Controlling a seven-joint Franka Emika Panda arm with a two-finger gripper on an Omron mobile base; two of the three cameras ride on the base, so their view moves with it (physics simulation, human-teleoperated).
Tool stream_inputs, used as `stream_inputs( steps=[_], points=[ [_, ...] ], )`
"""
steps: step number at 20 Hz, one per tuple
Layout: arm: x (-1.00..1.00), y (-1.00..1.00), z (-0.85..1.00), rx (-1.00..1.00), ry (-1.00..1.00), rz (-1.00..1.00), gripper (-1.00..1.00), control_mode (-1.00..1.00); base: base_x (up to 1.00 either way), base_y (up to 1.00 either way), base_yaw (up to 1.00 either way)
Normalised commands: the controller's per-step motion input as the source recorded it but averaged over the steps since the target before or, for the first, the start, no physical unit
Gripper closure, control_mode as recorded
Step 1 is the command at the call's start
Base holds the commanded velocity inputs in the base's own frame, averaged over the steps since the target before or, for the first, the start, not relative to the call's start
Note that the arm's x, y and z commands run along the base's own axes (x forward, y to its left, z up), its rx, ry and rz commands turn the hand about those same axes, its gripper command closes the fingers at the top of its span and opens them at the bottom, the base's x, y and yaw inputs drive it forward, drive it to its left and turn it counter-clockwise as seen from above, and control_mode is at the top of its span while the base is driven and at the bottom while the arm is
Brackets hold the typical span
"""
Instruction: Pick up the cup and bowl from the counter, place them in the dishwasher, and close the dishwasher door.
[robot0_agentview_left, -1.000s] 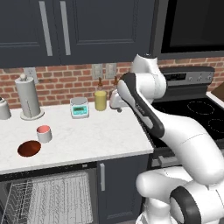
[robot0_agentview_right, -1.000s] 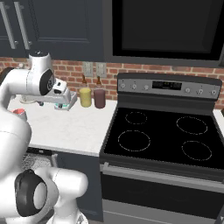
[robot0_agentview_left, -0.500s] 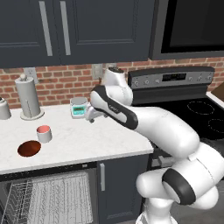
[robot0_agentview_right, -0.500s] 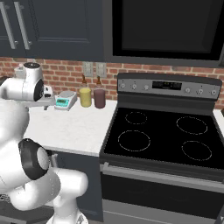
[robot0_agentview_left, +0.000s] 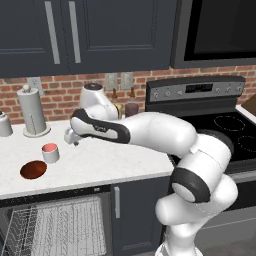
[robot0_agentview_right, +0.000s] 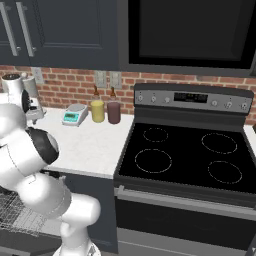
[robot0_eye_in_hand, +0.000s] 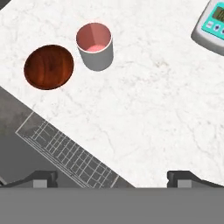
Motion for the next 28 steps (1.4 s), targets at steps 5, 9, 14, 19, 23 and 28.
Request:
stream_inputs(
  steps=[5,9,14,19,23,28],
  points=[
    [0.52,0.7,-0.01,-0.05,-0.04,-0.1,-1.0,-1.0,0.0,0.0,0.0],
    [0.52,0.19,-0.19,0.0,0.0,-0.12,-1.0,-1.0,0.0,0.0,0.0],
    [0.38,0.12,-0.47,-0.01,0.0,-0.12,-1.0,-1.0,0.0,0.0,0.0],
    [0.3,0.13,-0.51,0.0,0.01,-0.08,-1.0,-1.0,0.0,0.0,0.0],
    [0.21,0.08,-0.26,0.0,0.0,-0.03,-1.0,-1.0,0.0,0.0,0.0],
    [0.23,0.16,-0.14,0.0,0.04,-0.01,-1.0,-1.0,0.0,0.0,0.0]
  ],
)
